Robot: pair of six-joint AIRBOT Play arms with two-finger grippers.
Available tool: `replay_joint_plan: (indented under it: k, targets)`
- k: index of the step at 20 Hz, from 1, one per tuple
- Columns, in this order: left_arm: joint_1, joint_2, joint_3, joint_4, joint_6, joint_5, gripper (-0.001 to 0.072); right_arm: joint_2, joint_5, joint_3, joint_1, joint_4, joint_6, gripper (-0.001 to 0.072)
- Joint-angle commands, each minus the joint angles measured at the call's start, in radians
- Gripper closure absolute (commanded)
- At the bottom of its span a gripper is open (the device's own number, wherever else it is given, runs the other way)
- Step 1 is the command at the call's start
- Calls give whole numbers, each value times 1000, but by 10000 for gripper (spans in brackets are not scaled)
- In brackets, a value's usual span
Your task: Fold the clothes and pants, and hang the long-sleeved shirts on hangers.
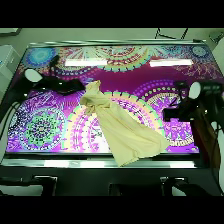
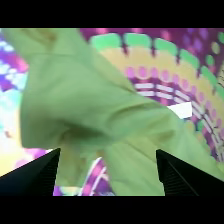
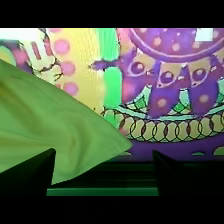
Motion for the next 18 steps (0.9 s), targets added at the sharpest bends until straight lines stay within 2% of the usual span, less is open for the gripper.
replay_joint_plan:
  k: [1,3,5,9,12,13,15,16,17,18]
  targets:
    - [156,-42,-77,-30,-20,-30,2,-33,-38,-97,-79,12,2,26]
    - [140,-80,-103,-97,33,16,2,-54,-24,-97,-223,174,-6,29]
    - [98,-133,-104,-161,51,69,2,-80,5,-103,-352,338,-44,25]
    - [5,-214,-104,-220,74,169,2,-91,18,-175,-448,320,-49,-2]
    - [-32,-234,-104,-220,73,208,4,-91,-37,-261,-447,314,-68,-8]
    - [-38,-235,-104,-220,72,214,73,-91,-66,-283,-447,326,-68,-8]
    - [-43,-235,-104,-224,72,214,479,-94,-111,-318,-447,340,-67,-8]
    - [-43,-234,-104,-223,73,212,602,-99,-126,-332,-447,355,-68,-8]
    - [-43,-232,-104,-223,74,212,674,-103,-141,-347,-447,382,-69,-7]
    - [-43,-229,-104,-223,83,213,682,-110,-155,-365,-447,417,-83,-6]
